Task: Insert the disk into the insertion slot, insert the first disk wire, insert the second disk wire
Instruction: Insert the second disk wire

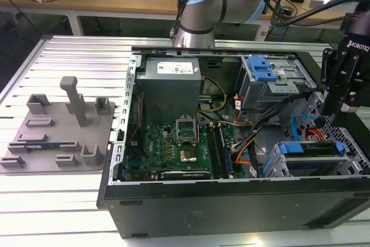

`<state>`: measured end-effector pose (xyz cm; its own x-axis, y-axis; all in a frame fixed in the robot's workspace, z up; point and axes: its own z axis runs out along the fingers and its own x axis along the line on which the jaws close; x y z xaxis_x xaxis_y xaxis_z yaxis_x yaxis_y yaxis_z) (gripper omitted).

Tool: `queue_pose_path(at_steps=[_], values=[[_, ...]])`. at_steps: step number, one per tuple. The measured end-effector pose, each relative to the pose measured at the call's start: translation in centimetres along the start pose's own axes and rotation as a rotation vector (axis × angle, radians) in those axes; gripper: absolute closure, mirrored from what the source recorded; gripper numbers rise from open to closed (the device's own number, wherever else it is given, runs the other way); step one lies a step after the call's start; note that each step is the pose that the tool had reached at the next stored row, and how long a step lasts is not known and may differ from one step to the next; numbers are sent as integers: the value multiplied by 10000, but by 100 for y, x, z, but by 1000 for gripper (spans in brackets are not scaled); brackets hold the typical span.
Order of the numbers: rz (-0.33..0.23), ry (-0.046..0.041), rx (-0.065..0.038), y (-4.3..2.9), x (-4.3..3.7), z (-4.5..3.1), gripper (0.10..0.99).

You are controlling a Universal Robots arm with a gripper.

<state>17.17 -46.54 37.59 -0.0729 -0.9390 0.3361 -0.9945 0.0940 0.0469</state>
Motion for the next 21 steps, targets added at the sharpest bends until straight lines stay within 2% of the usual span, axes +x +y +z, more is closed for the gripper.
queue_pose_path(at_steps=[1,2,3,8,12,16,18,21], values=[[-19,19,-64,0,-1,-1,722],[-83,52,-283,0,-1,0,722],[-105,69,-386,0,-3,2,722],[-53,223,-420,1,-24,47,722],[-1,244,-485,9,-30,66,722],[30,248,-497,15,-38,92,722],[35,282,-495,16,-39,96,722],[31,255,-497,15,-41,99,722]])
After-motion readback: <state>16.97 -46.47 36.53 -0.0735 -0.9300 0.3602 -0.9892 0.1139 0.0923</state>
